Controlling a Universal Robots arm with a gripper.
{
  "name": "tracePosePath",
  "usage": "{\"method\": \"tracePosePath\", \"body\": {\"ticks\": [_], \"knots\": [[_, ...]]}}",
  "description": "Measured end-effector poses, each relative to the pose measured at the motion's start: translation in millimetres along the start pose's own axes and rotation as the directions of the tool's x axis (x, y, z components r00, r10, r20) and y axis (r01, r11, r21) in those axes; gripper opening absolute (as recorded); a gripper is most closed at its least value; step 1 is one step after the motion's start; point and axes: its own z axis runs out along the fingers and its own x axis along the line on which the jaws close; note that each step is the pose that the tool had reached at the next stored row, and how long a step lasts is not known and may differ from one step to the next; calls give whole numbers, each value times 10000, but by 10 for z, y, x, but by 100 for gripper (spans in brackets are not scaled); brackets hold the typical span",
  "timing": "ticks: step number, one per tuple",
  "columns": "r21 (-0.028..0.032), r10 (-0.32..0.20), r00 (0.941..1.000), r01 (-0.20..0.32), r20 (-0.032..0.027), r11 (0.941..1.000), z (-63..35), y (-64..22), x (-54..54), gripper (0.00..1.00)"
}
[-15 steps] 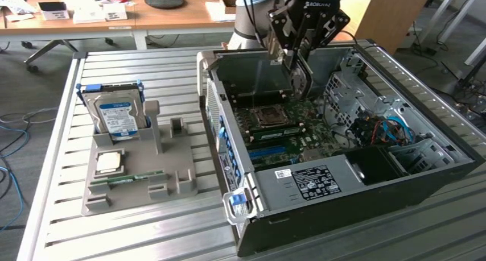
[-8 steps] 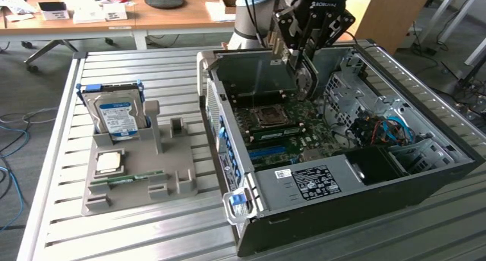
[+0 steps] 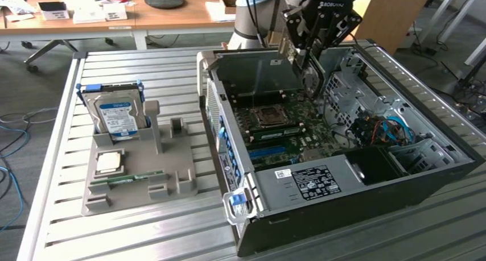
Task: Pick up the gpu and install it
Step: 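Pick up the gpu and move the gpu toward the slot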
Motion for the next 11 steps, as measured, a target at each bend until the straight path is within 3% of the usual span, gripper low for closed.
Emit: {"method": "tracePosePath", "body": {"ticks": [11], "knots": [[0,0,10000,0,0,10000,3,6,-123,27]]}}
